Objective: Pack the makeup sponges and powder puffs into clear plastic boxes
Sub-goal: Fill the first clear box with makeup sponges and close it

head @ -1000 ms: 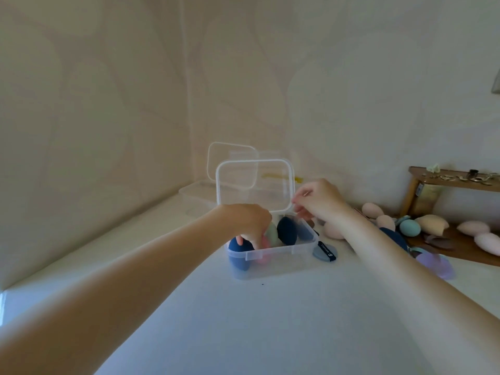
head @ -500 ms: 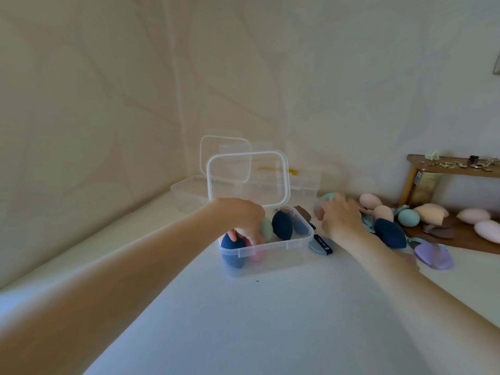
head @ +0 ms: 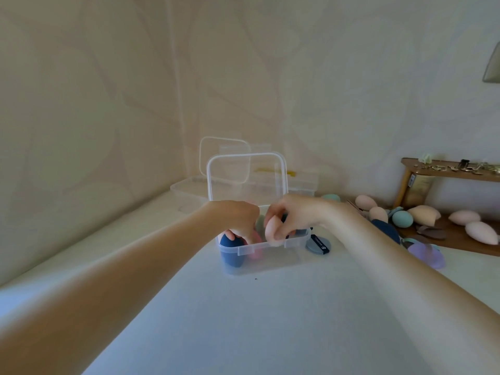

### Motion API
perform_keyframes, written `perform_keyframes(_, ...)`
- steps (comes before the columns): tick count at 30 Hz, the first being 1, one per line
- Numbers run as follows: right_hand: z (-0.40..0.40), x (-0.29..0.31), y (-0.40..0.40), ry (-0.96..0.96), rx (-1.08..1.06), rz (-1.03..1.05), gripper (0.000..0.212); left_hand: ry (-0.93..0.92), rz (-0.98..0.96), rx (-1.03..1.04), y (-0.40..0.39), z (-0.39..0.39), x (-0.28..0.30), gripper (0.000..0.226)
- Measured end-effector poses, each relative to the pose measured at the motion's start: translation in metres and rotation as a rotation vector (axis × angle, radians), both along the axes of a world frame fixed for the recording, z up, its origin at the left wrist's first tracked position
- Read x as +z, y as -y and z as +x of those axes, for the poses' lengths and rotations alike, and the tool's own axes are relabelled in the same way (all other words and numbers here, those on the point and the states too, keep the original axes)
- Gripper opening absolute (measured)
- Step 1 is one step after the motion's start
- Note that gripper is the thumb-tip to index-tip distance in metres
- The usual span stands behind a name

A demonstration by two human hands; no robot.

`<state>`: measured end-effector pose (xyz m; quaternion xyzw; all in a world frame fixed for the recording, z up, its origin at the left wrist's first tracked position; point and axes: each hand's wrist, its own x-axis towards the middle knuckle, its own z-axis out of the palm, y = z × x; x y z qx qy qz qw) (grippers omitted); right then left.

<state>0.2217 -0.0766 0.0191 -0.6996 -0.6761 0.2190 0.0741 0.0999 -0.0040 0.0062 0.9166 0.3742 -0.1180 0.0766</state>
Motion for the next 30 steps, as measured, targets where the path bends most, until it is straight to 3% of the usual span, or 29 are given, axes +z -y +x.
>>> perform_keyframes(5, -0.008, -0.012, -0.002, 0.232, -0.033, 0.022, 0.028, -0.008, 0.009, 0.002, 0.0, -0.004, 0.0, 0.047)
perform_keyframes(9, -0.008, -0.017, -0.007, 0.251, -0.06, 0.072, 0.021, -0.002, 0.024, -0.019, -0.001, -0.003, 0.003, 0.045)
perform_keyframes(11, -0.007, -0.019, -0.009, 0.246, -0.064, 0.078, 0.028, 0.019, 0.01, -0.018, 0.0, -0.004, 0.008, 0.04)
perform_keyframes(16, -0.005, -0.019, -0.007, 0.151, -0.057, 0.079, 0.019, 0.14, 0.032, -0.044, 0.004, 0.001, 0.018, 0.028)
perform_keyframes(22, 0.008, -0.003, 0.001, -0.108, -0.129, -0.013, 0.019, 0.168, -0.054, -0.086, 0.011, 0.013, 0.007, 0.034)
perform_keyframes(24, 0.016, 0.0, 0.003, -0.304, -0.229, 0.065, 0.018, 0.145, -0.037, -0.078, 0.01, 0.014, 0.005, 0.035)
perform_keyframes(26, 0.029, 0.003, 0.002, -0.43, -0.393, 0.306, 0.021, 0.117, -0.005, -0.085, 0.008, 0.013, 0.006, 0.037)
perform_keyframes(28, 0.042, 0.002, 0.001, -0.346, -0.496, 0.478, 0.022, 0.104, 0.01, -0.091, 0.006, 0.013, 0.005, 0.038)
perform_keyframes(30, 0.049, -0.004, 0.0, -0.121, -0.496, 0.435, 0.019, 0.107, 0.01, -0.091, 0.006, 0.014, 0.003, 0.036)
